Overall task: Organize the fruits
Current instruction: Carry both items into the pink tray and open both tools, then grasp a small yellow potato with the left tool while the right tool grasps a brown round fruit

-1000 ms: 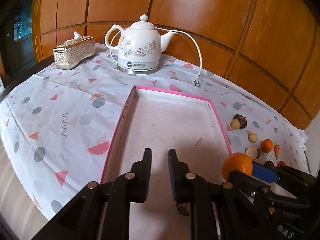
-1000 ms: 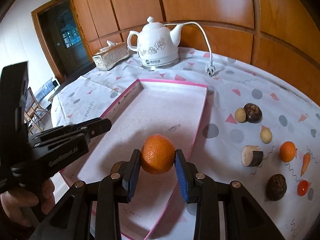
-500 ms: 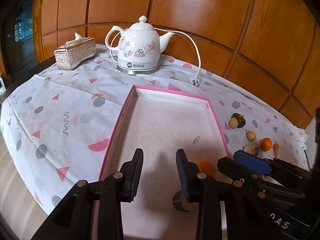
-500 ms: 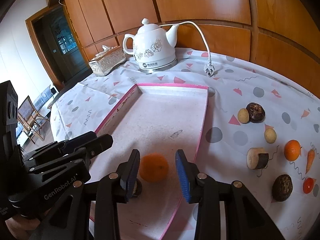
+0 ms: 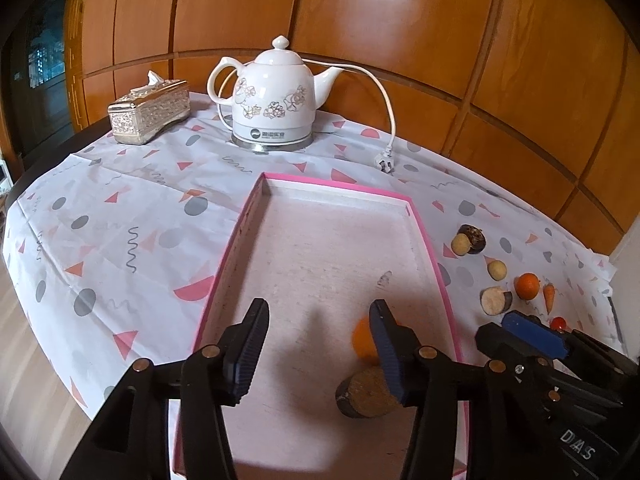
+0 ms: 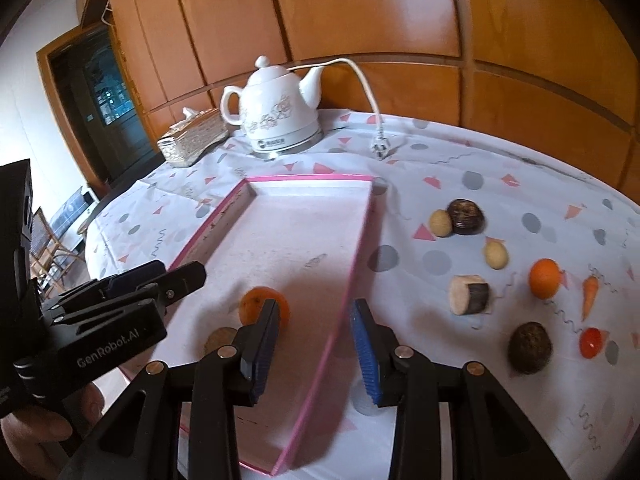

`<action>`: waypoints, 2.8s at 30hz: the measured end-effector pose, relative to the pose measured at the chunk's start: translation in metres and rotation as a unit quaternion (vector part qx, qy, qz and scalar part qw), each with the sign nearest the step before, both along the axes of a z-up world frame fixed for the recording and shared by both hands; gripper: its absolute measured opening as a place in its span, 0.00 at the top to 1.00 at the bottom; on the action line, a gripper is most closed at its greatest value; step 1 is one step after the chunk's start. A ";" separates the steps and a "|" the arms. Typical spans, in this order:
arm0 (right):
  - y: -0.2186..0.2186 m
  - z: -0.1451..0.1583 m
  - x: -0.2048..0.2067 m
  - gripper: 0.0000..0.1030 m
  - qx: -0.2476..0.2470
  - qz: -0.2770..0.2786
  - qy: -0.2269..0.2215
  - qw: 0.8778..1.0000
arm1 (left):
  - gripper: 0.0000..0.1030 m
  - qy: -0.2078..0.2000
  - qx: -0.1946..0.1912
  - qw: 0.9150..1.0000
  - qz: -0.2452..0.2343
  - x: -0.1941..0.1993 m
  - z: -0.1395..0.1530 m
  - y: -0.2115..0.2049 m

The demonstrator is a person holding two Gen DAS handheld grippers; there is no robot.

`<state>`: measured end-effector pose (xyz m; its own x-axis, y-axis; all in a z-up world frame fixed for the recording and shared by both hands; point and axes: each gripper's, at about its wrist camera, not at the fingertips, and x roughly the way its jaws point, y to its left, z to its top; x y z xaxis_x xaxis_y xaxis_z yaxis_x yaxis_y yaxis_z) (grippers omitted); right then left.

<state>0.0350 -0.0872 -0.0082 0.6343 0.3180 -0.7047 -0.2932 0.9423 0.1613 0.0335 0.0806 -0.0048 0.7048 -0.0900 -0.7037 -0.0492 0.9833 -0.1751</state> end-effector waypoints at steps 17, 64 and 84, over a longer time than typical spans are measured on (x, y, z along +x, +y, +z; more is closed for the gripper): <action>-0.082 -0.015 -0.021 0.64 -0.001 -0.122 0.007 0.993 | 0.47 0.000 -0.007 0.999 -0.049 0.001 0.005 -0.030; -0.205 -0.030 -0.031 0.64 0.016 -0.262 0.024 0.965 | 0.65 0.096 -0.013 0.982 -0.160 0.172 -0.034 -0.169; -0.168 -0.033 0.000 0.49 0.018 -0.169 0.033 0.985 | 0.76 0.078 0.007 0.982 -0.173 0.171 -0.047 -0.179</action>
<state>0.0352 -0.2551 -0.0413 0.6610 0.1211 -0.7406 0.0495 0.9777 0.2040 0.2049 -0.0987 -0.0523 0.5179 -0.2942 -0.8032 0.2626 0.9483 -0.1781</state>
